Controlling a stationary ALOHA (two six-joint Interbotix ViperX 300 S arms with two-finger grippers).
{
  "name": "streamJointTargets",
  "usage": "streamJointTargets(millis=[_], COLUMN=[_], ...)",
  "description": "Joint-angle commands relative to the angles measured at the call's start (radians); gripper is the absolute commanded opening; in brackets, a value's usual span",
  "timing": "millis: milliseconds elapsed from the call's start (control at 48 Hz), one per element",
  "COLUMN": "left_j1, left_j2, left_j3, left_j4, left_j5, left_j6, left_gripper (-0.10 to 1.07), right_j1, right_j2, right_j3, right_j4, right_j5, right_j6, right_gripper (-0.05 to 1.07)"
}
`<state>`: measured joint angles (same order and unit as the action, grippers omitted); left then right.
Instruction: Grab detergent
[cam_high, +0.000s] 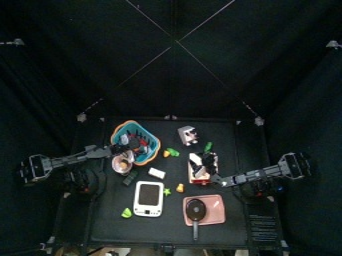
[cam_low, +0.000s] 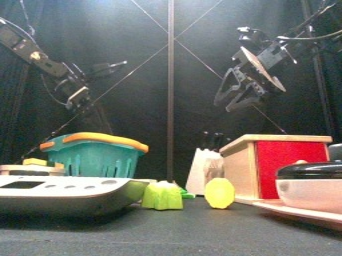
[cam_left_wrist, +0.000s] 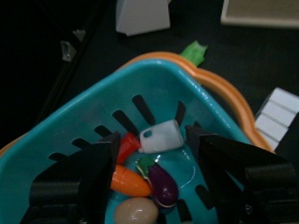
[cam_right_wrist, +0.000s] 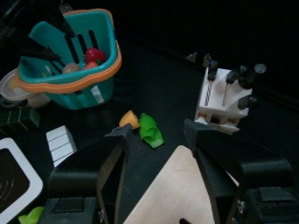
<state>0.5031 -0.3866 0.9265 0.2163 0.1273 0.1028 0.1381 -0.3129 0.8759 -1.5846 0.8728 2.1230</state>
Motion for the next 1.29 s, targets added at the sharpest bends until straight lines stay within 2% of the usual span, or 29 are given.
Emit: streamJointTargets(millis=[0,333,542,625,708,979,1271], left_j1=[0.006,-0.002,-0.008,-0.014,-0.012,-0.011,-0.008], left_j2=[0.049,0.222,0.308,0.33,0.331,0.287,0.227], left_j3=[-0.051,-0.075,-0.124,-0.141,-0.156,-0.167,-0.219], left_j4=[0.055,0.209,0.253,0.299,0.325,0.331,0.368], left_j5=[-0.002,0.008,0.06,0.078,0.084,0.1,0.184], left_j6=[-0.002,-0.002,0.002,-0.005,-0.006,-0.003,-0.003], left_gripper=[0.94,0.94,0.93,0.93,0.93,0.93,0.93], right_j1=[-0.009,-0.017,-0.021,-0.026,-0.028,-0.029,-0.034], right_j2=[-0.021,-0.018,-0.011,-0.008,-0.002,0.005,0.009], right_j3=[-0.002,0.011,0.011,0.011,0.011,0.011,0.009], right_j4=[0.0,0.014,0.014,0.014,0.014,0.017,0.029], right_j5=[-0.002,-0.003,-0.011,-0.015,-0.018,-0.028,-0.028], right_j6=[0.002,0.003,0.005,0.006,0.006,0.008,0.006], right_gripper=[0.86,0.86,0.86,0.86,0.86,0.86,0.86])
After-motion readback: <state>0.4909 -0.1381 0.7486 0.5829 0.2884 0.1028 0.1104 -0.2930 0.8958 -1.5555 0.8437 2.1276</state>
